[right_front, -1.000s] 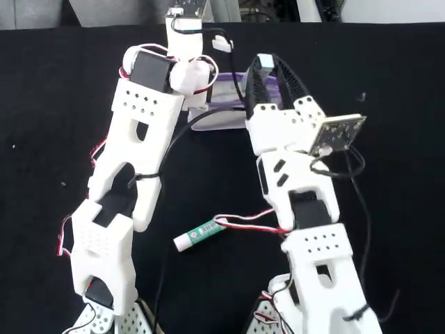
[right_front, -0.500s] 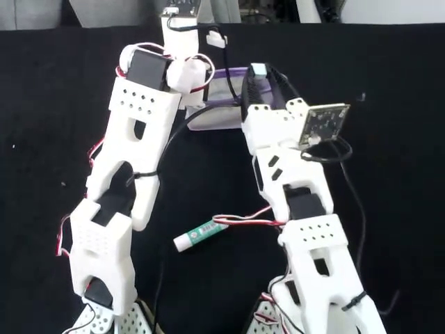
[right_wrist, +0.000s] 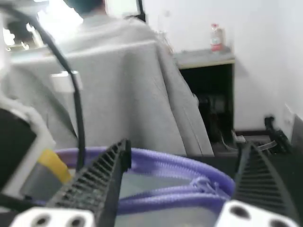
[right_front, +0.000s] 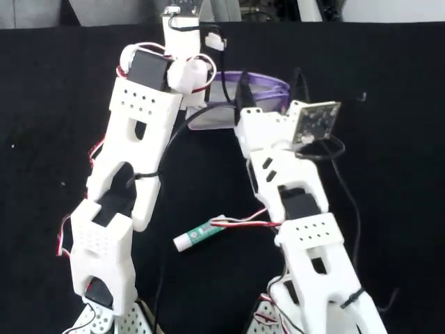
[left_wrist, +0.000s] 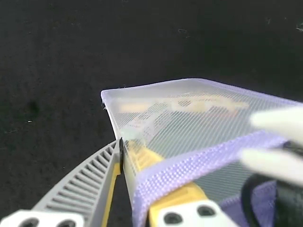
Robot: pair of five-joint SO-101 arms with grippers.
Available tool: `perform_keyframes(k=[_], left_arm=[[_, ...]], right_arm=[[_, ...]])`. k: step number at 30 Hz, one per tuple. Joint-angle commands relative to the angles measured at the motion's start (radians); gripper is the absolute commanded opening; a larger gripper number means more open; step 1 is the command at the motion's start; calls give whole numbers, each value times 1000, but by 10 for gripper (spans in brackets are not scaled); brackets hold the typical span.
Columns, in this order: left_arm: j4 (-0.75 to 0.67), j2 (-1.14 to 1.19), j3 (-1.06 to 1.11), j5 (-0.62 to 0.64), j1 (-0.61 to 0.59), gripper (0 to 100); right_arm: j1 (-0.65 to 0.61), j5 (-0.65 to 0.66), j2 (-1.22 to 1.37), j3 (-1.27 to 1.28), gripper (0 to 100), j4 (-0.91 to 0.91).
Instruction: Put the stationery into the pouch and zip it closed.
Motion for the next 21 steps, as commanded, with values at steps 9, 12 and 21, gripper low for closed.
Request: perform_keyframes(k=[9,12,21], left_arm=[[6,-15,-24,12,-136,28],[6,-15,-39,11,-142,28],[6,-8,-31,8,-185,28]], right_arm=[[107,3,-564,-48,343,465],[101,26,-716,-119,343,634],[5,186,-746,-317,342,1033]])
